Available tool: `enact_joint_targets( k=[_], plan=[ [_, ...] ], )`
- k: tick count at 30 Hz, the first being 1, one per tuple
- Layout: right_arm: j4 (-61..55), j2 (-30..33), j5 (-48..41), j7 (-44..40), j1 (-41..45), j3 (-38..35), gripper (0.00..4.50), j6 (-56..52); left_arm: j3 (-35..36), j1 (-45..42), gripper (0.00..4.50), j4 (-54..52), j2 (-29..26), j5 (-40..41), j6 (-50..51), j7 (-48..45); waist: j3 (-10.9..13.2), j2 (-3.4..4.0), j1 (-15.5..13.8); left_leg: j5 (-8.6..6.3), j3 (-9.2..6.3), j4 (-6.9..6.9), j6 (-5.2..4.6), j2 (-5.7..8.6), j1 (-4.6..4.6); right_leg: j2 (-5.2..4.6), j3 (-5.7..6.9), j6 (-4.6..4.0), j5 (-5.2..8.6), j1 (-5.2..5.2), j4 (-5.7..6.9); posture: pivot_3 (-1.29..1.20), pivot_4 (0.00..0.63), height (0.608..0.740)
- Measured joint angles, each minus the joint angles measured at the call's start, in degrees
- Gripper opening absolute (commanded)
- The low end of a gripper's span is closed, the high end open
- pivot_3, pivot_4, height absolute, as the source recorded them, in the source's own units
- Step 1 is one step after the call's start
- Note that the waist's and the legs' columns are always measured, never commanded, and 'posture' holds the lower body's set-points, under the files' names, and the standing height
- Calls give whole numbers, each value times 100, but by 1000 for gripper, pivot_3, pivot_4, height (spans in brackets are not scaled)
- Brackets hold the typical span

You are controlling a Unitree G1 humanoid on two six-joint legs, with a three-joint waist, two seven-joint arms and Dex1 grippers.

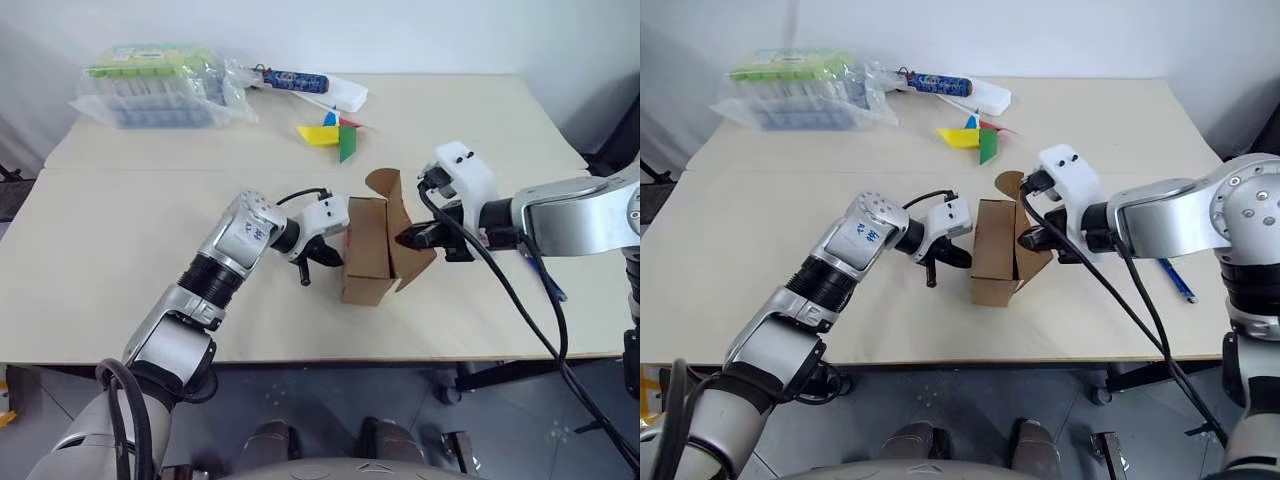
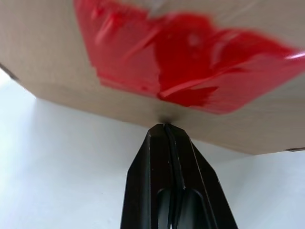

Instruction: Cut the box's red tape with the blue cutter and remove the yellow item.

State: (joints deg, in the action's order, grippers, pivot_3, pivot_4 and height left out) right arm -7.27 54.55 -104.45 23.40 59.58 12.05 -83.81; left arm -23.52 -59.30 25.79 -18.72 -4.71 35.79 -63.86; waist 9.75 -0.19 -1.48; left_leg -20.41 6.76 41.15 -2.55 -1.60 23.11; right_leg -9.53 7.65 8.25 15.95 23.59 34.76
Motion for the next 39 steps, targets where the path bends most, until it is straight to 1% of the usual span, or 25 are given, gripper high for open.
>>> enact_joint_targets(
  k=[6,8,12,15,20,26,29,31,35,39],
  plan=[
    [90,98,-136,75,232,332,22,66,110,111,0,-66,-114,68,150,35,0,-1,20,-1,12,-5,-1,-5,0,1,11,1,0,4,-8,0,150,740],
    [101,99,-125,58,278,379,22,65,251,112,0,-89,-295,209,268,-25,1,-1,33,-1,13,-6,0,-8,1,2,10,1,0,7,-8,0,150,740],
    [175,135,60,58,309,525,22,10,692,64,0,-116,-829,516,528,-264,1,-1,75,-3,15,-11,4,-10,2,4,11,1,0,14,-5,0,150,740],
    [239,138,195,52,313,593,22,-39,1065,-133,0,-165,-1137,887,817,-490,6,-3,128,-4,12,-16,6,-9,11,5,16,1,0,22,-3,0,150,740],
    [254,66,233,-89,304,842,22,-241,1458,-470,0,-365,-1139,1364,1198,-558,15,-1,133,-8,14,-19,11,-5,19,5,27,7,-3,25,-2,0,150,740],
    [273,38,288,-142,357,851,22,-263,1471,-477,0,-1073,-931,1911,1670,-509,20,-1,143,-9,15,-20,13,-5,19,7,32,9,-3,26,-1,0,150,740],
    [273,38,291,-136,420,851,22,-264,1500,-468,0,-1315,-924,2236,2024,-506,27,-1,153,-8,15,-20,15,-5,19,10,31,9,-3,27,-3,0,150,740],
    [277,39,290,-129,437,851,22,-263,1517,-444,0,-1524,-967,2415,2211,-515,28,-2,155,-9,15,-20,16,-5,18,12,31,9,-3,28,-2,0,150,740],
    [299,143,213,-82,513,851,22,-261,1327,-67,0,-2018,-1314,2619,2423,-621,31,4,155,-10,14,-21,19,-5,18,13,28,9,-3,32,-1,0,150,740],
    [302,264,-23,9,679,851,22,-216,1084,129,0,-2050,-1366,2599,2380,-495,35,0,131,-9,15,-17,19,-5,21,12,25,9,-3,31,-3,0,150,740]
  ],
)
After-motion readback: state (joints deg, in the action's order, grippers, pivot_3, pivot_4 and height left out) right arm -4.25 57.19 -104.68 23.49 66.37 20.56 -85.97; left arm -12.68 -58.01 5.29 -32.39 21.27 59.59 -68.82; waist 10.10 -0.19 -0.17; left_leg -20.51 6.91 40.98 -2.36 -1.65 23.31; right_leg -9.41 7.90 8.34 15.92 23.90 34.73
